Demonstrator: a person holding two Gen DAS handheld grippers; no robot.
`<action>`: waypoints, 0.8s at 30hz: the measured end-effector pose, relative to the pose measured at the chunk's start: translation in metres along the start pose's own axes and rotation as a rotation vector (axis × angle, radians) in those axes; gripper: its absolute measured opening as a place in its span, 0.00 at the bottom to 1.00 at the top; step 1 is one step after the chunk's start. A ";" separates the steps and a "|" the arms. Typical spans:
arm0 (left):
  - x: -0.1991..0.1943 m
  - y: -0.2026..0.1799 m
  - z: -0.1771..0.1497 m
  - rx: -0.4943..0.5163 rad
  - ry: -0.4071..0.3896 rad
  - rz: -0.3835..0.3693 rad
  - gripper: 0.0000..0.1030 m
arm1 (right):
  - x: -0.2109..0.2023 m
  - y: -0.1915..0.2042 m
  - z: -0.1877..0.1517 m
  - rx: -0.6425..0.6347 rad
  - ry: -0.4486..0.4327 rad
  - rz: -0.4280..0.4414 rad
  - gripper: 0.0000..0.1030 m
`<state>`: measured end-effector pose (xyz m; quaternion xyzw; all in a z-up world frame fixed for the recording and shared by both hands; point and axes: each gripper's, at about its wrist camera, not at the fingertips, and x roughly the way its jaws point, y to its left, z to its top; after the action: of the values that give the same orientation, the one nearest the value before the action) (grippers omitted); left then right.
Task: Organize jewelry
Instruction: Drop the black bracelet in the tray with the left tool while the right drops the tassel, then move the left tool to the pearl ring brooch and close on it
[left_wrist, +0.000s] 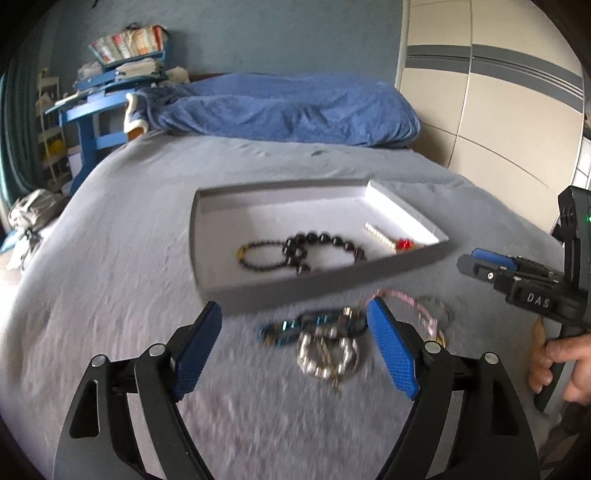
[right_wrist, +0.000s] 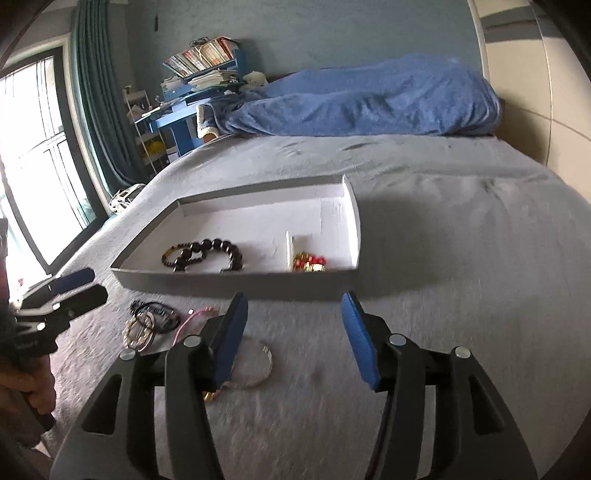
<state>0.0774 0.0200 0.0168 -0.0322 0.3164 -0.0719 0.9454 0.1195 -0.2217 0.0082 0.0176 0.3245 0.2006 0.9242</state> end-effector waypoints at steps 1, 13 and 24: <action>-0.001 0.001 -0.004 -0.006 0.005 0.002 0.79 | -0.001 0.001 -0.003 -0.003 0.005 0.001 0.53; -0.001 0.007 -0.019 -0.040 0.038 0.017 0.79 | -0.007 0.025 -0.024 -0.078 0.021 -0.012 0.58; 0.027 -0.012 -0.013 0.039 0.102 -0.030 0.71 | 0.005 0.023 -0.025 -0.072 0.074 -0.025 0.58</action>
<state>0.0896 0.0038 -0.0082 -0.0148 0.3620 -0.0939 0.9273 0.0997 -0.2014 -0.0105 -0.0271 0.3512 0.2013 0.9140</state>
